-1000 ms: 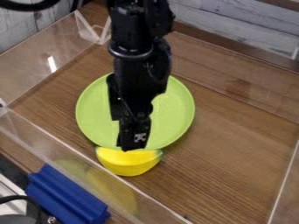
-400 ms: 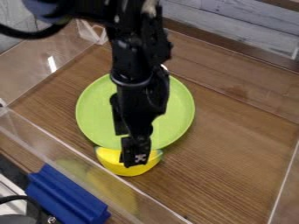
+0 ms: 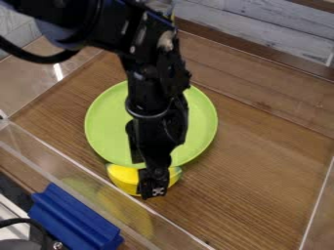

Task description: Put the banana in the green plate

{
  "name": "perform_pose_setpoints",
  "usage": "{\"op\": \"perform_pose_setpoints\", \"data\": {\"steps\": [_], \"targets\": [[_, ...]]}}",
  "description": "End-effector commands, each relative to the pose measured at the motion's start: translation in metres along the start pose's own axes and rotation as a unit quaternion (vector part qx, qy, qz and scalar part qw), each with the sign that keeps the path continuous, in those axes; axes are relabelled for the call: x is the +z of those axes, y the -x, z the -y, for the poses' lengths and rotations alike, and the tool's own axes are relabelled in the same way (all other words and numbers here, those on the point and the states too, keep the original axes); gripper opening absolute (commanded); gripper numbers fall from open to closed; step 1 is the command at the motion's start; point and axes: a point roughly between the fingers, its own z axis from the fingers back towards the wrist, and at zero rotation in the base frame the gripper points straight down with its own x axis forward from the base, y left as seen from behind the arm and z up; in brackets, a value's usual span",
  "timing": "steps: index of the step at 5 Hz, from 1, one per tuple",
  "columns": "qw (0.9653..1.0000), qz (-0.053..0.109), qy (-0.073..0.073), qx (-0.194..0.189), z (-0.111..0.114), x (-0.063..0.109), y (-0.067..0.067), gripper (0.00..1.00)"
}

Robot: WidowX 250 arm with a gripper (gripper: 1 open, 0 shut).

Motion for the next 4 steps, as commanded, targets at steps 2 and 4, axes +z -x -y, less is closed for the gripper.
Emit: {"op": "perform_pose_setpoints", "data": {"steps": [2, 4], "targets": [[0.9997, 0.015, -0.014, -0.014, -0.002, -0.01, -0.005, 1.0], [0.9996, 0.019, -0.016, -0.015, -0.003, -0.024, -0.005, 1.0]]}}
